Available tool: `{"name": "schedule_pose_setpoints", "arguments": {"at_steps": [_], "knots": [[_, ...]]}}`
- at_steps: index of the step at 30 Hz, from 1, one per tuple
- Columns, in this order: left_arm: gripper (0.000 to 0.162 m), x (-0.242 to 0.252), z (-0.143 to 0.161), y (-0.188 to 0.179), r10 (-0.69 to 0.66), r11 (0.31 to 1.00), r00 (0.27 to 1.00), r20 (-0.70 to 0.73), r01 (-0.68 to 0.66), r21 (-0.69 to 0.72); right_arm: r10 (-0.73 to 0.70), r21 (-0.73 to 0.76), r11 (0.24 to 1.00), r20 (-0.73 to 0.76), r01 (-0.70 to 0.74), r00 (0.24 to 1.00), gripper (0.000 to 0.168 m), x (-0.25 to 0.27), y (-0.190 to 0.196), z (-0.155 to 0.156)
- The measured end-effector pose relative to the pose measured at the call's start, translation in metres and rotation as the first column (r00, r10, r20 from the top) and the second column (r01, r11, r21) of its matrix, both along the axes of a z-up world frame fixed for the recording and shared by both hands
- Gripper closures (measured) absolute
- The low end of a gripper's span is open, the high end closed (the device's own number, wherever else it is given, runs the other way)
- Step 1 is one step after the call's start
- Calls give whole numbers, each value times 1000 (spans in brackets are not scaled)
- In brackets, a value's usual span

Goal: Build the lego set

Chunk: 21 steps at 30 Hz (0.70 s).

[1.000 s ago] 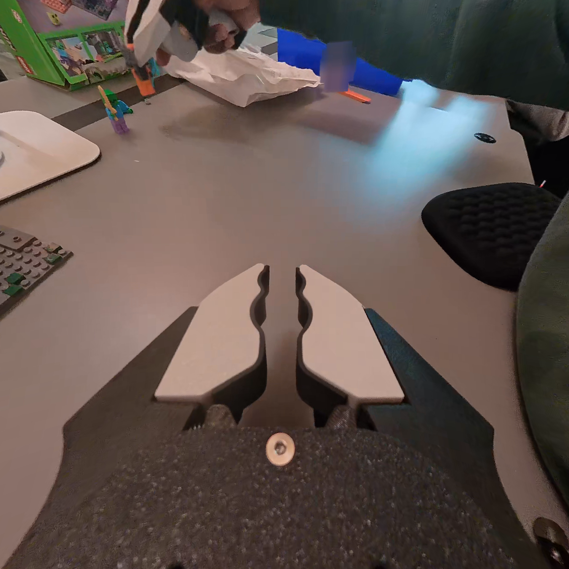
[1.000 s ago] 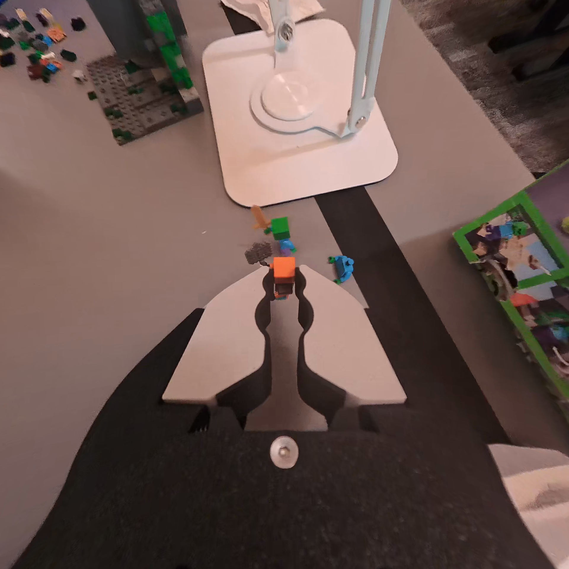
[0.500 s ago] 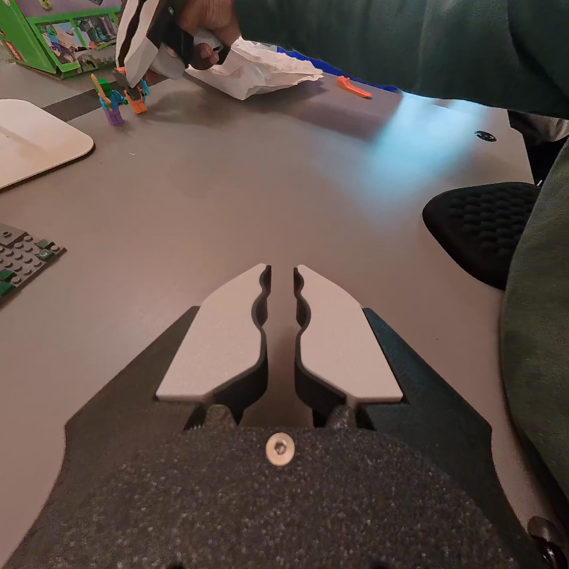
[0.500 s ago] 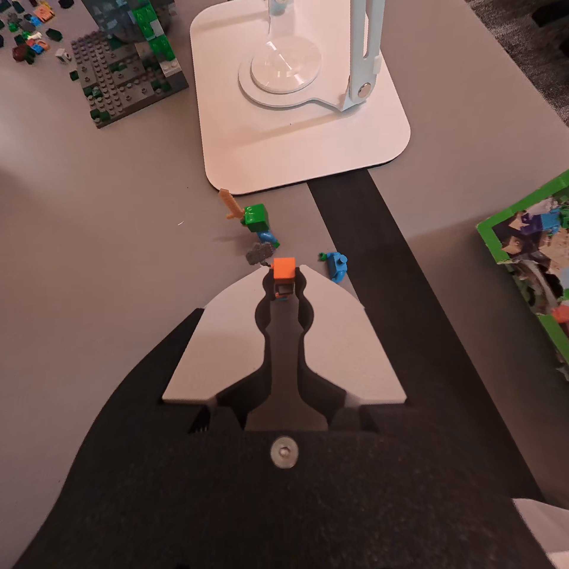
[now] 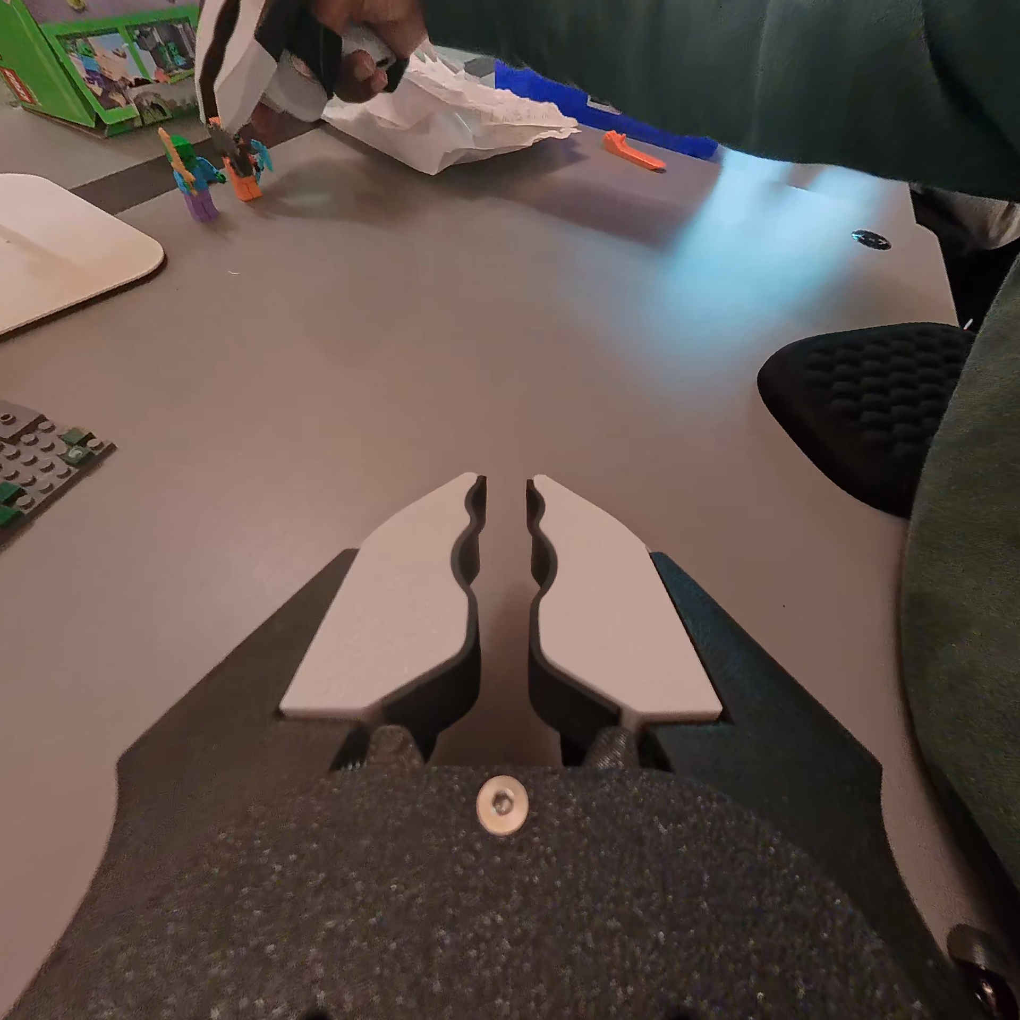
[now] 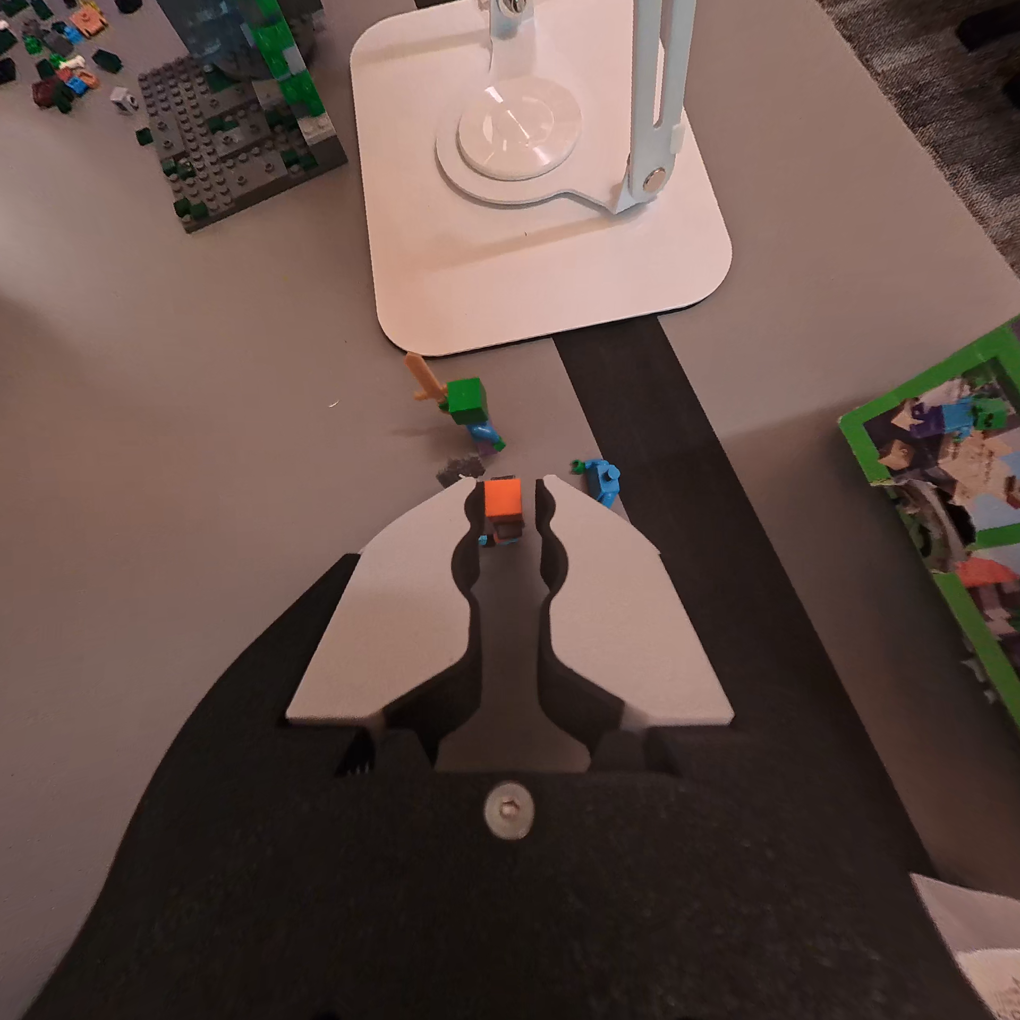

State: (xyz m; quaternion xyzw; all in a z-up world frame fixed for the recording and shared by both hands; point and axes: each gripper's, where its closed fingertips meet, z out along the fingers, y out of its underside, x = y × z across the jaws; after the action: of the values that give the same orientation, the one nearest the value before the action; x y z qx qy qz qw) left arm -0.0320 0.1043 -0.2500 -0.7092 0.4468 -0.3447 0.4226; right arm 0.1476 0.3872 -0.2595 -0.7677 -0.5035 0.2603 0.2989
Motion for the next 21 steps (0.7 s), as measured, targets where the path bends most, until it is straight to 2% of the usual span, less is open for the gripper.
{"name": "schedule_pose_setpoints", "arguments": {"at_steps": [21], "knots": [[149, 1, -1, 0, -1, 1000, 1000, -5, 1, -2, 12, 1, 1000, 41, -12, 999, 150, 2, -6, 4]]}}
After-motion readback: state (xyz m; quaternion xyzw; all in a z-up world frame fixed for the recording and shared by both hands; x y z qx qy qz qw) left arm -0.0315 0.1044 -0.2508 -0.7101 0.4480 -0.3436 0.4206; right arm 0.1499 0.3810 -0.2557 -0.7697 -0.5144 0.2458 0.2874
